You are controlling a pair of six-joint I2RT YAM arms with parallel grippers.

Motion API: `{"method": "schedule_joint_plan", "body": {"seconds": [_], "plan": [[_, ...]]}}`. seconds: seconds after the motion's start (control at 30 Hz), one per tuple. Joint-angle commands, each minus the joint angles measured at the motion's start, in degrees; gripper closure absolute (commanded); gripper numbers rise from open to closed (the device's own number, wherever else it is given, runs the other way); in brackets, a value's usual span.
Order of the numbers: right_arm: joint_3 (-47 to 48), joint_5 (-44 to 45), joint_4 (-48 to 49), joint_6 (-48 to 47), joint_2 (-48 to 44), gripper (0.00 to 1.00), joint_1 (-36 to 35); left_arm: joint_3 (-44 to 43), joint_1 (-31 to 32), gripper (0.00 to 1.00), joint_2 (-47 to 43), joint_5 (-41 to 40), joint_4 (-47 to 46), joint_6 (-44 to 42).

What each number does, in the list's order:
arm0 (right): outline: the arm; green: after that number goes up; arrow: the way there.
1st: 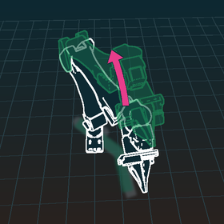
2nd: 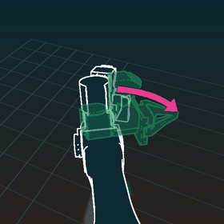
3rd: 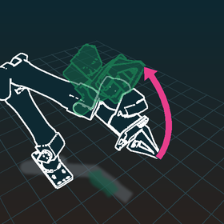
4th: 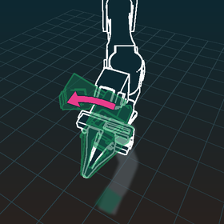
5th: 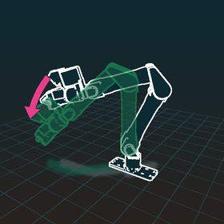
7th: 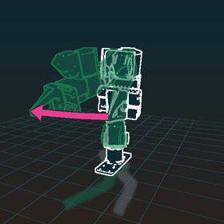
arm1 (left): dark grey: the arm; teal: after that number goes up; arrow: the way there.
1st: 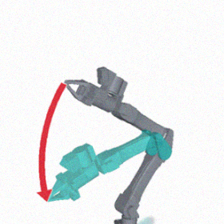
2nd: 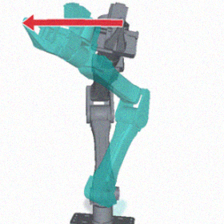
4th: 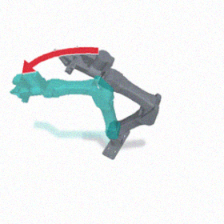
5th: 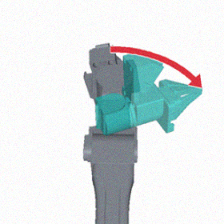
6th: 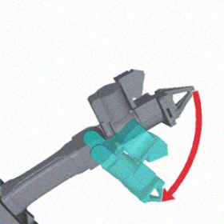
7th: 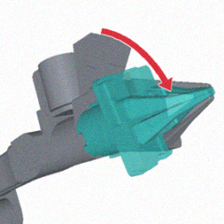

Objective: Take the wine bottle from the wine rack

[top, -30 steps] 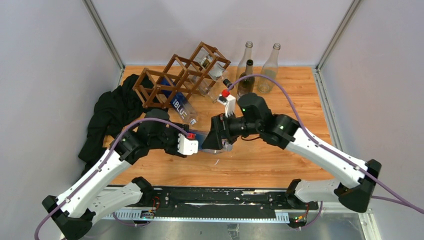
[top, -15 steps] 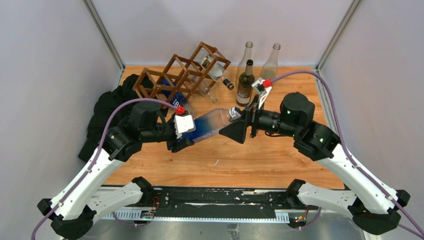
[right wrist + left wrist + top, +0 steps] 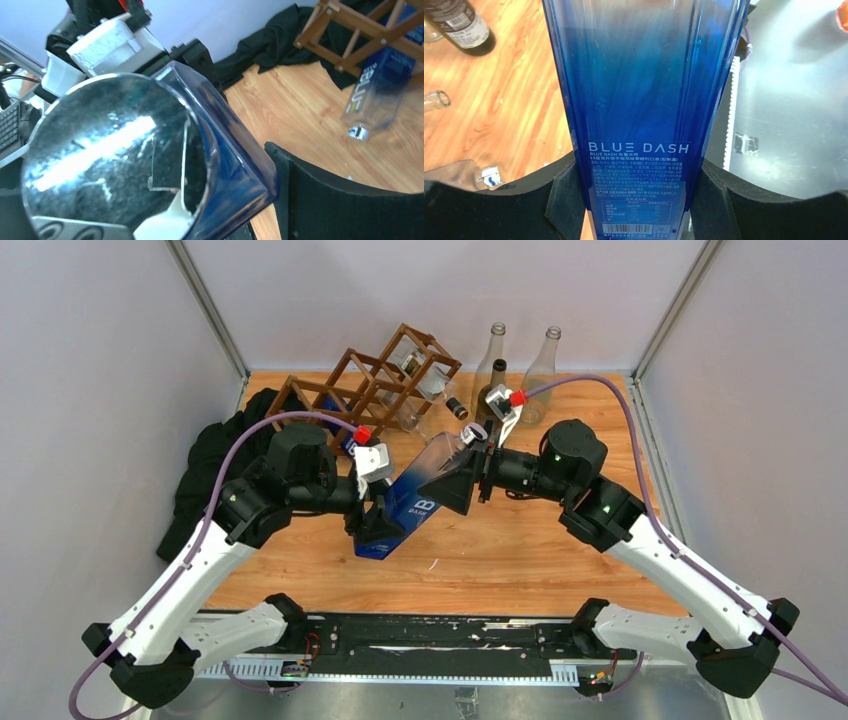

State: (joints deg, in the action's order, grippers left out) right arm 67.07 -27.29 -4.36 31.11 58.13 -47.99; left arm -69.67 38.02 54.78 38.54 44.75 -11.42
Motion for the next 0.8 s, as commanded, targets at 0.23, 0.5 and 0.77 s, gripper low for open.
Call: {"method": "schedule_joint_plan", "body": {"seconds": [0.23,0.5,0.77], "plan": [[0.0,1.6,1.1,-4.2,-0.2,1.00,0.0,-7.3,-1.8,0.26,2.9,5.4,0.2,0.5],[3.9,18.4,-17.2,-16.1,-2.1,1.00,3.9,-12.4,-15.5,0.00,9.9,-1.0,10.2,-3.2],[8.4,32.8,-23.9,-20.8,4.6,1.00,17.6,-16.4,-24.7,0.00,14.7,-10.2,16.1,-7.5]]}}
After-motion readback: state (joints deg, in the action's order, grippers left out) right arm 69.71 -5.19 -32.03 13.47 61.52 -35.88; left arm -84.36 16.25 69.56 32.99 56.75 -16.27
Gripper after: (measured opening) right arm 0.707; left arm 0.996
